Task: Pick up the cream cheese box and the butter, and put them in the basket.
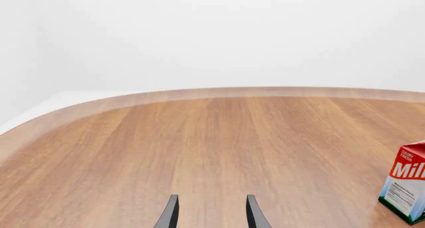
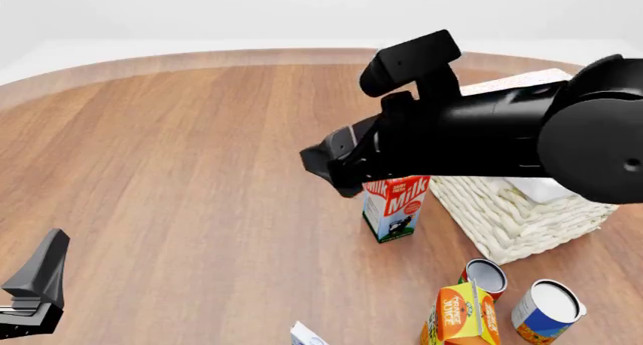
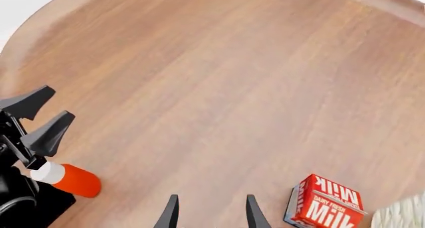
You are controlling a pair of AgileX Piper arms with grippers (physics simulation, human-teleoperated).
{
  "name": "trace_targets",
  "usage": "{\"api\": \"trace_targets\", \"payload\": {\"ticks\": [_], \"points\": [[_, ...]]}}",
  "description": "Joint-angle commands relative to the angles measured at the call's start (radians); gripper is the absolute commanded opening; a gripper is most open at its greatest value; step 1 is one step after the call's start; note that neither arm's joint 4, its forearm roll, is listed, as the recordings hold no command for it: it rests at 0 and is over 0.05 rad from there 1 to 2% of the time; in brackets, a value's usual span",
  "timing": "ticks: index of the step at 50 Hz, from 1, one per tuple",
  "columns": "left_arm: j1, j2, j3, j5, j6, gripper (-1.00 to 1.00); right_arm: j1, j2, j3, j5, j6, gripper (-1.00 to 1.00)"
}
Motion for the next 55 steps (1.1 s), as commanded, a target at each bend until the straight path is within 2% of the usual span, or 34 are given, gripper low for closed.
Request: {"api": "trace_targets", "payload": {"ticks": [1,15,17,27,38,41,42,45,55], "points": [[0.0,0.0,0.0,0.0,0.0,1.0,0.044,0.037,0.019,-0.018,-0.01,1.0],[0.0,0.0,0.0,0.0,0.0,1.0,0.044,0.037,0.019,-0.018,-0.01,1.0],[0.0,0.0,0.0,0.0,0.0,1.0,0.076,0.067,0.056,-0.041,0.018,1.0],[0.0,0.0,0.0,0.0,0.0,1.0,0.113,0.087,0.053,-0.046,0.028,1.0],[0.0,0.0,0.0,0.0,0.0,1.0,0.113,0.087,0.053,-0.046,0.028,1.0],[0.0,0.0,0.0,0.0,0.0,1.0,0.13,0.098,0.051,-0.043,0.027,1.0],[0.0,0.0,0.0,0.0,0.0,1.0,0.14,0.099,0.045,0.002,-0.007,1.0],[0.0,0.0,0.0,0.0,0.0,1.0,0.127,0.1,0.069,0.004,-0.016,1.0],[0.0,0.0,0.0,0.0,0.0,1.0,0.113,0.115,0.111,0.007,-0.022,1.0]]}}
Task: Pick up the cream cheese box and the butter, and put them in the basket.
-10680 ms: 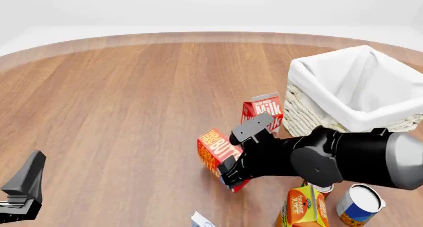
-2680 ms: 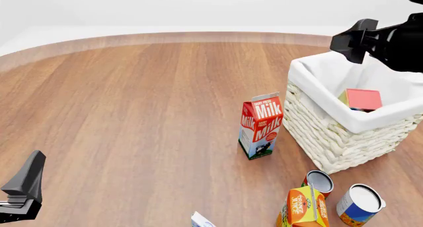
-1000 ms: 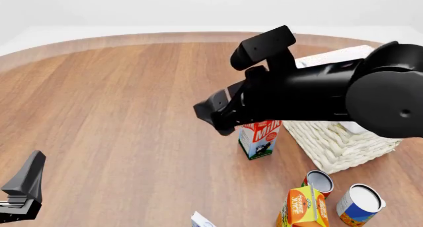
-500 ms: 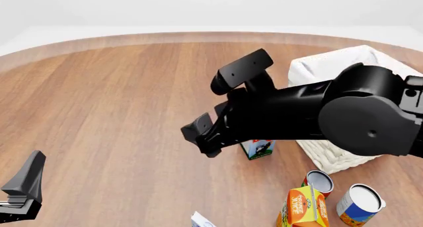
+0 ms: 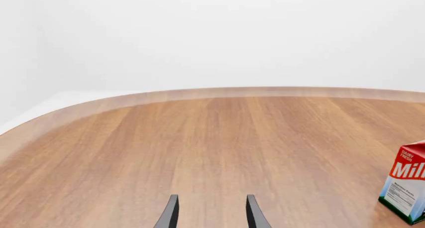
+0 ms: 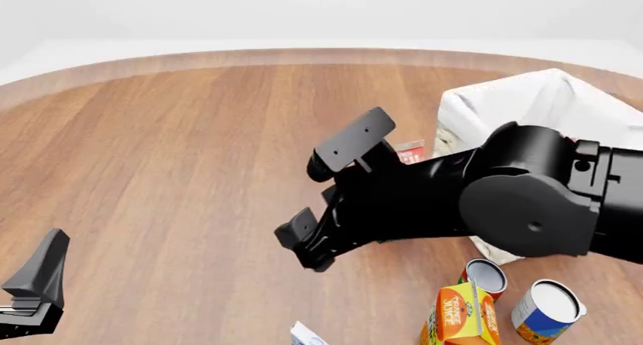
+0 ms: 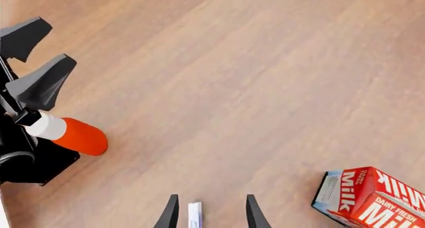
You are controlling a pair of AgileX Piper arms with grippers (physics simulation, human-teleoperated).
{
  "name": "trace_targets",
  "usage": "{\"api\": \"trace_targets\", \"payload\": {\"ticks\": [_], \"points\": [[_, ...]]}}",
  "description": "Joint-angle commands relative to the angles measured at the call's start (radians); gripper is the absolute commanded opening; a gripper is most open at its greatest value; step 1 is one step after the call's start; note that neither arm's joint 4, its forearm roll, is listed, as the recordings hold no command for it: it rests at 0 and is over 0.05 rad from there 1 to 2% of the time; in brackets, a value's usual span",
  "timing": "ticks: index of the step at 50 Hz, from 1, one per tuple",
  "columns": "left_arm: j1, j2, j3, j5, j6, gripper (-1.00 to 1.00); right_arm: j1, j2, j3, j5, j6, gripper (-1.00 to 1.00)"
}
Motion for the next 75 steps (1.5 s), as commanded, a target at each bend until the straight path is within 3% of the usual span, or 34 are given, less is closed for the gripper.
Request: {"api": "trace_targets", "payload": {"ticks": [1,13,15,24,27,45,75], "points": [[0.0,0.0,0.0,0.0,0.0,1.0,-0.005,0.013,0.03,0.015,-0.015,1.0],[0.0,0.0,0.0,0.0,0.0,1.0,-0.001,0.016,0.031,0.015,-0.01,1.0],[0.0,0.0,0.0,0.0,0.0,1.0,0.035,0.06,0.032,-0.015,0.026,1.0],[0.0,0.0,0.0,0.0,0.0,1.0,0.038,0.065,0.036,-0.023,0.032,1.0],[0.0,0.0,0.0,0.0,0.0,1.0,0.035,0.085,0.076,-0.072,0.049,1.0],[0.0,0.0,0.0,0.0,0.0,1.0,0.074,0.157,0.111,-0.139,0.105,1.0],[0.0,0.0,0.0,0.0,0.0,1.0,0.078,0.176,0.163,-0.184,0.141,1.0]]}}
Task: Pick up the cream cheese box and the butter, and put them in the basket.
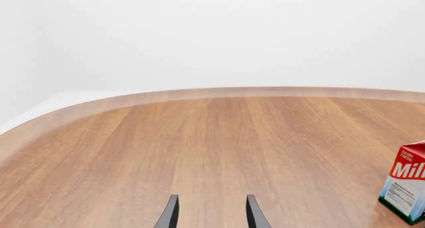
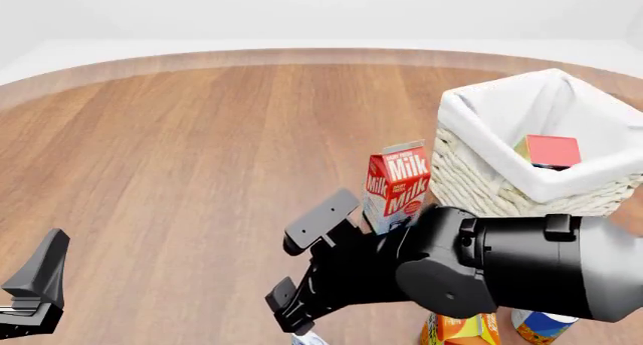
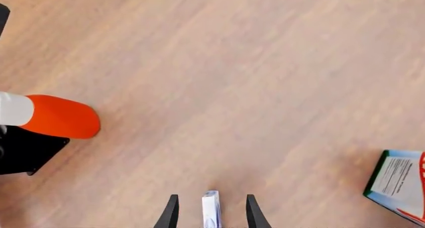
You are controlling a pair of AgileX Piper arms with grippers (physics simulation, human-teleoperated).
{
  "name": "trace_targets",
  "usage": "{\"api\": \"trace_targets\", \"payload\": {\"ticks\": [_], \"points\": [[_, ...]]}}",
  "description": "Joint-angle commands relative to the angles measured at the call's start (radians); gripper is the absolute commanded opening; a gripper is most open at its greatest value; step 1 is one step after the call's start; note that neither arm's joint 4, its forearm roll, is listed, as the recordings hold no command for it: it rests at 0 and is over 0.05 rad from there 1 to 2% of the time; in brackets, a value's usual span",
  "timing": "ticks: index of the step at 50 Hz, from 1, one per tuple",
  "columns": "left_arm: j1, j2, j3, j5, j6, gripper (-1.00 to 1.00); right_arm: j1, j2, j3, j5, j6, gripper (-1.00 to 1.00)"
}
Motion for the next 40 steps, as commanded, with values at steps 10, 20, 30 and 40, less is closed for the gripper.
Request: {"api": "trace_targets", "payload": {"ticks": [10,20,30,40], "points": [[0.0,0.0,0.0,0.0,0.0,1.0,-0.005,0.01,0.036,-0.016,0.008,1.0],[0.0,0.0,0.0,0.0,0.0,1.0,-0.016,0.023,0.053,-0.031,0.004,1.0],[0.0,0.0,0.0,0.0,0.0,1.0,-0.004,0.048,0.069,-0.057,0.022,1.0],[0.0,0.0,0.0,0.0,0.0,1.0,0.009,0.083,0.093,-0.099,0.059,1.0]]}}
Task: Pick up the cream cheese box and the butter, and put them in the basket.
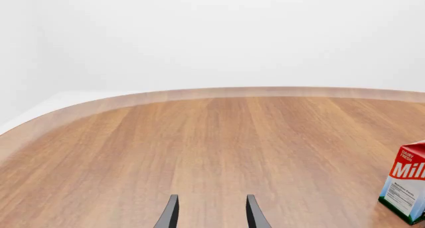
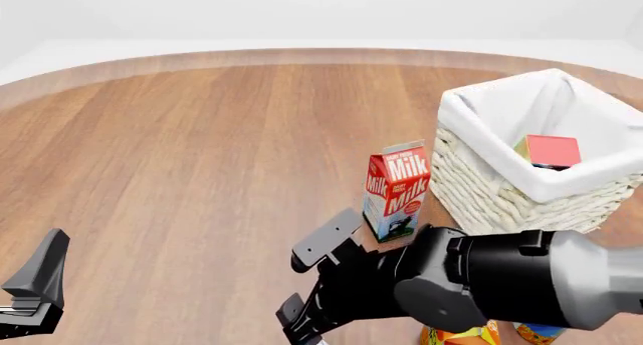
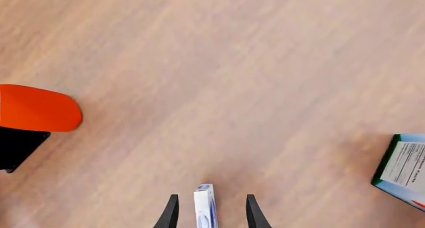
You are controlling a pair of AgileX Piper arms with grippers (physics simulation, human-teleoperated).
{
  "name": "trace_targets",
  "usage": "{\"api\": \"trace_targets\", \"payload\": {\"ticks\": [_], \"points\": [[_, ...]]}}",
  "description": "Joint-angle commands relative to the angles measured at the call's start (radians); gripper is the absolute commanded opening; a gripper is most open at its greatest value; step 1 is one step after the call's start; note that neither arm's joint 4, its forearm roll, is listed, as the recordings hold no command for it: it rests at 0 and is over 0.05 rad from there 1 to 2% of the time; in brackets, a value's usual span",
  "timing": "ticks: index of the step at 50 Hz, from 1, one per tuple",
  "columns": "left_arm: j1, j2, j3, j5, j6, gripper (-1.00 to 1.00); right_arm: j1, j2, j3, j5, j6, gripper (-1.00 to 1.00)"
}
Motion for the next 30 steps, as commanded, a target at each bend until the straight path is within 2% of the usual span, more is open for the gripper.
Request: {"api": "trace_targets", "payload": {"ticks": [1,10,12,30], "points": [[0.0,0.0,0.0,0.0,0.0,1.0,0.014,0.038,0.028,-0.044,0.037,1.0],[0.0,0.0,0.0,0.0,0.0,1.0,0.018,0.041,0.035,-0.052,0.047,1.0],[0.0,0.0,0.0,0.0,0.0,1.0,0.025,0.064,0.054,-0.074,0.065,1.0],[0.0,0.0,0.0,0.0,0.0,1.0,0.031,0.081,0.068,-0.093,0.08,1.0]]}}
